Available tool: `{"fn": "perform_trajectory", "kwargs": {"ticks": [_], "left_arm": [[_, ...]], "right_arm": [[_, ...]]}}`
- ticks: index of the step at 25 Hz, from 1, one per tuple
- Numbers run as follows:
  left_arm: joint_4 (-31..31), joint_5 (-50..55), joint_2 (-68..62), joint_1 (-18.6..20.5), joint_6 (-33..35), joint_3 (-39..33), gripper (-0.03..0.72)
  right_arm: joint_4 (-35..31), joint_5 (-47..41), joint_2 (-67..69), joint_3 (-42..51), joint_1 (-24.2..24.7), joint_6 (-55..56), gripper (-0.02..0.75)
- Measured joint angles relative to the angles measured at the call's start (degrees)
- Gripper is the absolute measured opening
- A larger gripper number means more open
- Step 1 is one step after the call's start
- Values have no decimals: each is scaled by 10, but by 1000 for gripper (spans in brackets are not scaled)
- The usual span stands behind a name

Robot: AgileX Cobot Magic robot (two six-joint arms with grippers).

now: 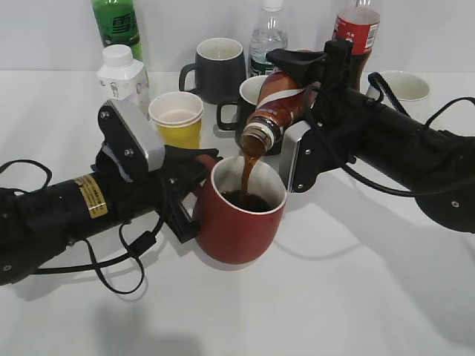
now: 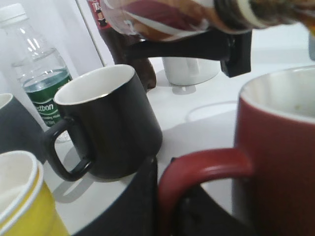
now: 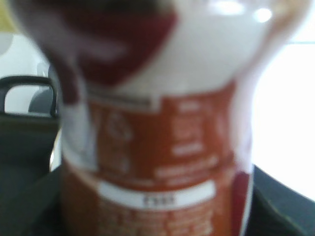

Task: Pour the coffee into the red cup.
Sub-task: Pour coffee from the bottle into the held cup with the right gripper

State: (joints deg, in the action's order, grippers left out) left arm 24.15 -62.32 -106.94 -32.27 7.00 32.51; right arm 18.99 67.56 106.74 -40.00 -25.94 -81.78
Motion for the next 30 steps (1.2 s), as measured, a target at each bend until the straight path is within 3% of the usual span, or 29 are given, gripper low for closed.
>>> {"fn": "perform_trajectory", "kwargs": {"ticks": [15,23,30], "left_arm": [[0,-10,0,0,2,0,45],[0,-25,0,0,2,0,45],[-68,-29,0,0,2,-23,45]], "right_arm": [[-13,0,0,0,0,2,503],[-23,-2,0,0,0,69,503],[-43,-11,0,0,0,157,503]]}}
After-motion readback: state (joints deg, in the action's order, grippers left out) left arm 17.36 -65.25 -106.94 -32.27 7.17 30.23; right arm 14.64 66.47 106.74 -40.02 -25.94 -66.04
